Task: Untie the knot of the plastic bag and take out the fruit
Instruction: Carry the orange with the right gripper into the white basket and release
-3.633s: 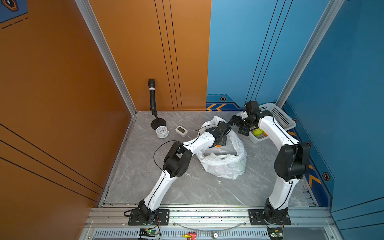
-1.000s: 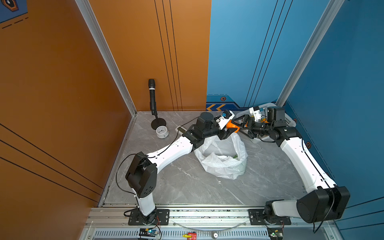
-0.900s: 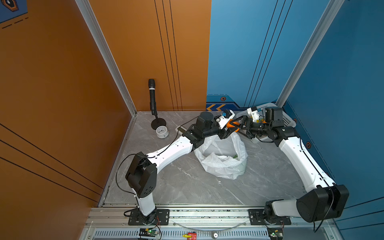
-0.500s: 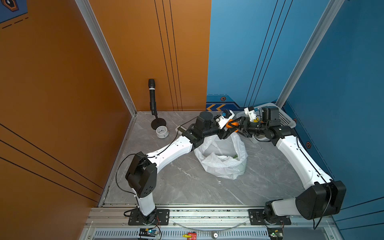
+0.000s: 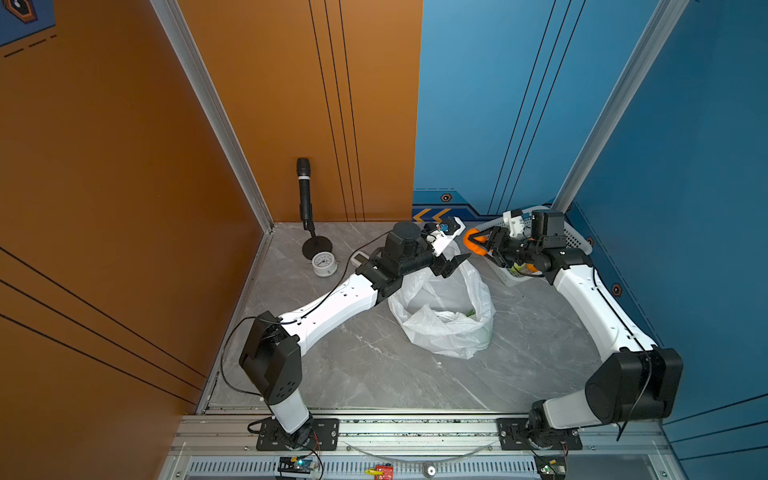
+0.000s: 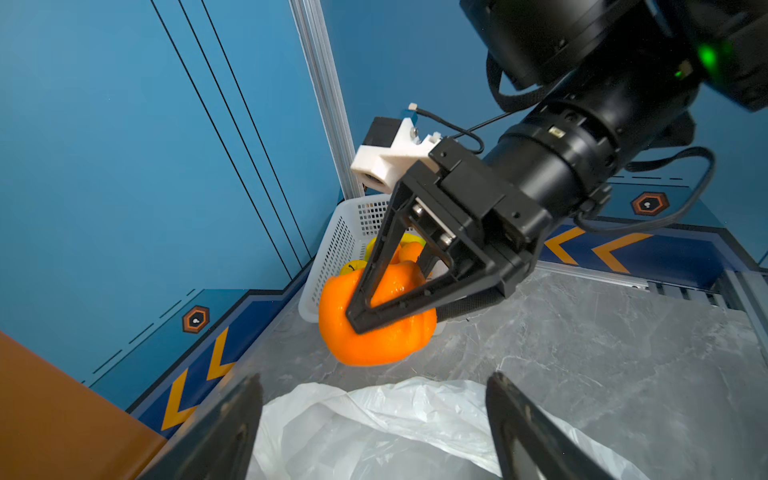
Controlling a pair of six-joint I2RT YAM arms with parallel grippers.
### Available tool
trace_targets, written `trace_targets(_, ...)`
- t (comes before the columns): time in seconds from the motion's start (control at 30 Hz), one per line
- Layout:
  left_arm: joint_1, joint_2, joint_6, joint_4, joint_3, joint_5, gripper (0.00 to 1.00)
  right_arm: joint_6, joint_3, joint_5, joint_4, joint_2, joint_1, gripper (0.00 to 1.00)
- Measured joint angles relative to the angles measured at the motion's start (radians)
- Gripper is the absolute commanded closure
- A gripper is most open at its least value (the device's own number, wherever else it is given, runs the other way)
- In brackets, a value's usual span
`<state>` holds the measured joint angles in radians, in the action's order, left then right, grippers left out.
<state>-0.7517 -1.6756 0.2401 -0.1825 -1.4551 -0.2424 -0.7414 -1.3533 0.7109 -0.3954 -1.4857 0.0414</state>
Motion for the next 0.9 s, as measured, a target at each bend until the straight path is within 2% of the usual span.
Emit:
trace_targets(0.17, 0.000, 0.016, 0.008, 0.009, 0.001, 0.012, 0.15, 0.001, -0.053, -0.046, -0.011, -0.074, -0.082, 0.46)
trace_targets(0.33, 0.000, 0.016, 0.006, 0.024, 0.001, 0.019, 0.15, 0.026, -0.180, -0.109, -0.107, -0.187, -0.152, 0.44)
trace_targets(0.37, 0.000, 0.016, 0.006, 0.026, 0.001, 0.019, 0.11, 0.030, -0.205, -0.124, -0.134, -0.210, -0.164, 0.44)
trace_targets(0.43, -0.002, 0.016, 0.003, 0.029, 0.001, 0.020, 0.10, 0.035, -0.246, -0.148, -0.179, -0.251, -0.183, 0.44)
trace_targets(0.67, -0.014, 0.015, -0.009, 0.046, 0.001, 0.021, 0.09, 0.038, -0.366, -0.181, -0.323, -0.416, -0.205, 0.44)
trace_targets(0.9, -0.037, -0.004, -0.028, 0.055, -0.010, 0.023, 0.08, 0.035, -0.401, -0.203, -0.401, -0.518, -0.209, 0.46)
